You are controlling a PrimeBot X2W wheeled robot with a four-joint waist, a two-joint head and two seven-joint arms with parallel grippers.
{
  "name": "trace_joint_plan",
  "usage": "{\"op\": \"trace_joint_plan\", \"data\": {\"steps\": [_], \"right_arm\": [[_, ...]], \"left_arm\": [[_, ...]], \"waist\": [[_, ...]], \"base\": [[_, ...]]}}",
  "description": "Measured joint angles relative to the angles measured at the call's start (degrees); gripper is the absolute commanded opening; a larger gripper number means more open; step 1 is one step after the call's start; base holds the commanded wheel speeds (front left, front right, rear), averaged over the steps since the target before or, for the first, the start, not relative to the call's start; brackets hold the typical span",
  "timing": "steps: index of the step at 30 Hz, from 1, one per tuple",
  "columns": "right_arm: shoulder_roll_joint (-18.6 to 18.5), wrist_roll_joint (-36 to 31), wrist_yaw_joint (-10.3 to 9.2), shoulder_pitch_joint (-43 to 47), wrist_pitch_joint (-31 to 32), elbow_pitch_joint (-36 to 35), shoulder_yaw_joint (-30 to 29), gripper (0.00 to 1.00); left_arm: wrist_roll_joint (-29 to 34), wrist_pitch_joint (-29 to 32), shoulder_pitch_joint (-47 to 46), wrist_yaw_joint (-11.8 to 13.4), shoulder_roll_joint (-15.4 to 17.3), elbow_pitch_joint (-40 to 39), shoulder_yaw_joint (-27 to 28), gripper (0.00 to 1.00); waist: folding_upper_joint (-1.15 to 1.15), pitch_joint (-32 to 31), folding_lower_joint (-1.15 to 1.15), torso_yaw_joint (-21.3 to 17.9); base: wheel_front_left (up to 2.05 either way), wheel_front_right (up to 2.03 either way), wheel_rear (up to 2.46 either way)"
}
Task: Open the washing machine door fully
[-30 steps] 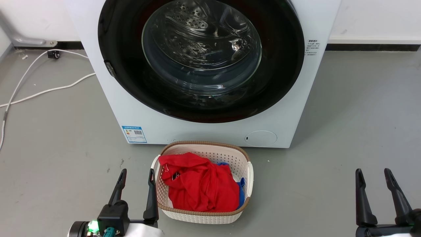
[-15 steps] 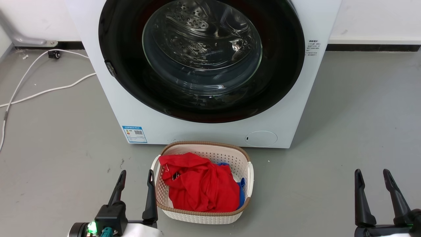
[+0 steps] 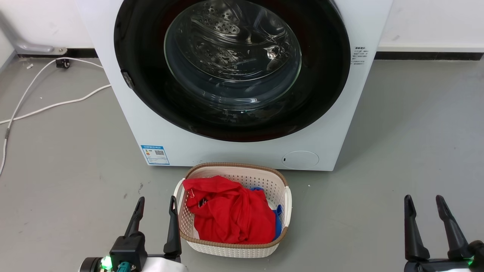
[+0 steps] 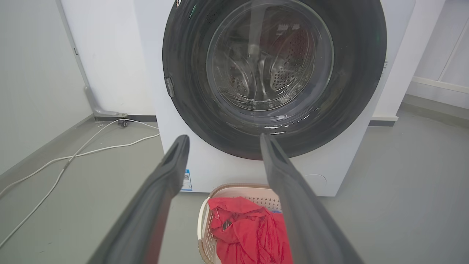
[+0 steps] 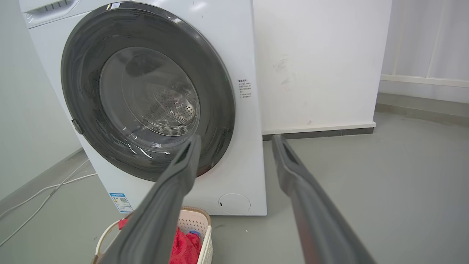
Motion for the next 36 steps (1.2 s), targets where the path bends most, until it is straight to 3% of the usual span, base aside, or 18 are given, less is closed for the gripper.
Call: {"op": "trace_joint_plan", "data": {"steps": [3, 4, 5, 6, 12, 20, 36], "right_arm": [[0.01, 2.32, 0.01, 0.0, 0.0, 0.34, -0.26, 1.0], [-0.01, 2.98, 0.0, -0.01, -0.01, 0.52, -0.45, 0.49], [-0.02, 3.03, 0.0, -0.02, 0.0, 0.46, -0.63, 0.12], [-0.02, 3.02, 0.0, -0.08, -0.01, 0.25, -0.62, 0.0], [0.0, 9.95, 0.0, -0.31, -0.01, -0.16, -0.74, 0.0], [0.0, 33.84, 0.0, -0.91, -0.01, 1.52, 0.75, 0.0], [-0.43, 74.32, -0.01, 0.65, 1.04, -0.18, 3.9, 0.0]], "left_arm": [[0.0, 0.0, 0.15, 0.08, 0.0, 0.01, 0.0, 1.0], [0.0, 0.0, 0.15, 0.08, 0.0, 0.01, 0.05, 1.0], [0.01, 0.0, 0.16, 0.08, 0.0, 0.01, 0.05, 1.0], [0.01, 0.0, 0.16, 0.09, -0.01, 0.01, 0.13, 1.0], [0.0, 0.0, 0.25, 0.14, -0.01, 0.07, 0.25, 1.0], [0.21, -0.09, 0.26, 0.16, 0.0, 0.25, 0.19, 1.0], [0.34, -0.15, 0.54, 0.34, -0.01, 0.49, 0.4, 1.0]], "waist": [[0.0, -0.04, 0.0, -0.03], [0.0, -0.06, 0.0, -0.04], [0.0, -0.08, 0.0, -0.06], [0.0, -0.1, 0.0, -0.07], [0.0, -0.22, 0.0, -0.15], [0.0, -0.33, 0.0, -0.18], [0.0, -0.78, 0.0, -0.07]], "base": [[0.0, 0.0, 0.0], [0.0, 0.0, 0.0], [0.0, 0.0, 0.0], [0.0, 0.0, 0.0], [0.0, 0.0, 0.0], [0.0, 0.0, 0.0], [0.0, 0.0, 0.0]]}}
